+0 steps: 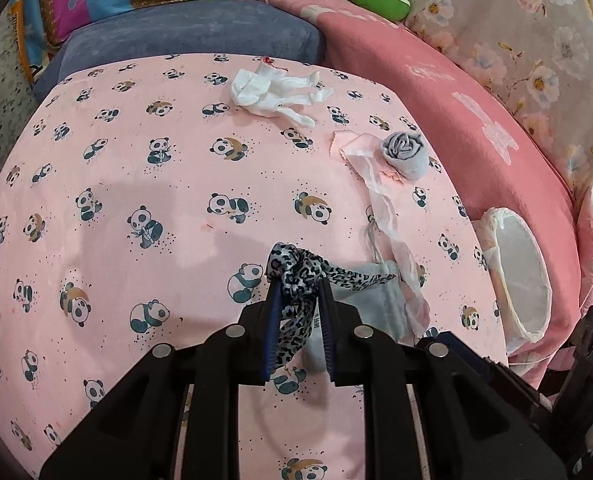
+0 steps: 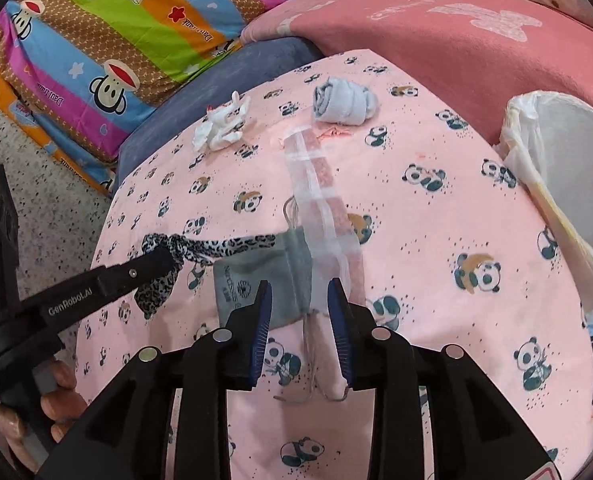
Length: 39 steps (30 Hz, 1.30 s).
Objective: Collect trash
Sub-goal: 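Carry scrunchie and pouch to the wastebasket and open both tools over it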
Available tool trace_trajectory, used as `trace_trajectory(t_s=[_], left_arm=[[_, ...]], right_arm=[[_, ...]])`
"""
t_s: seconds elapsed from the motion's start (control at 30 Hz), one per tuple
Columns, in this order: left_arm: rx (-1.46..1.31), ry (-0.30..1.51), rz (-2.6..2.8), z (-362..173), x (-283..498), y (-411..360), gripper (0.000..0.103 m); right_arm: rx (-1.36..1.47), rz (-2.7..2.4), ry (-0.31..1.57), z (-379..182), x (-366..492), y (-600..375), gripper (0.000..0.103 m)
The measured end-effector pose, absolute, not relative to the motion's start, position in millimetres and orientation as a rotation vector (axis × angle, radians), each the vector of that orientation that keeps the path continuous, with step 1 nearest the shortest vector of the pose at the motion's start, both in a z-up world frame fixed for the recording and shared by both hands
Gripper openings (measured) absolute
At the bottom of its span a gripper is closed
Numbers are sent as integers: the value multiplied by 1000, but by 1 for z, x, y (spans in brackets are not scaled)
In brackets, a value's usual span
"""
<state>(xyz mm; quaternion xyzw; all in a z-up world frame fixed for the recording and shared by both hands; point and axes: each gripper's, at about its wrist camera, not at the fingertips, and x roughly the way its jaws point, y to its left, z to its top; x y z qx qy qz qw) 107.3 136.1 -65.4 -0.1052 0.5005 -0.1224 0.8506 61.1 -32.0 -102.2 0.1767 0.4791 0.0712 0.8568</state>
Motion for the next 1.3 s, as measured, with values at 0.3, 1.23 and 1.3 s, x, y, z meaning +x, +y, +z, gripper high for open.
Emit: trace_trajectory(t_s=[0.3,1.23,1.3], left_arm=[[-217,1073,-241,-75,106,141,18],[-103,927,-343,-3,90,74,18],[-81,915,-363,3,88,62,18]], right_arm=[[388,100,1021,-131,67,-24,34],[419,134,715,-3,37,-69,11],[425,117,699,3,35,-80,11]])
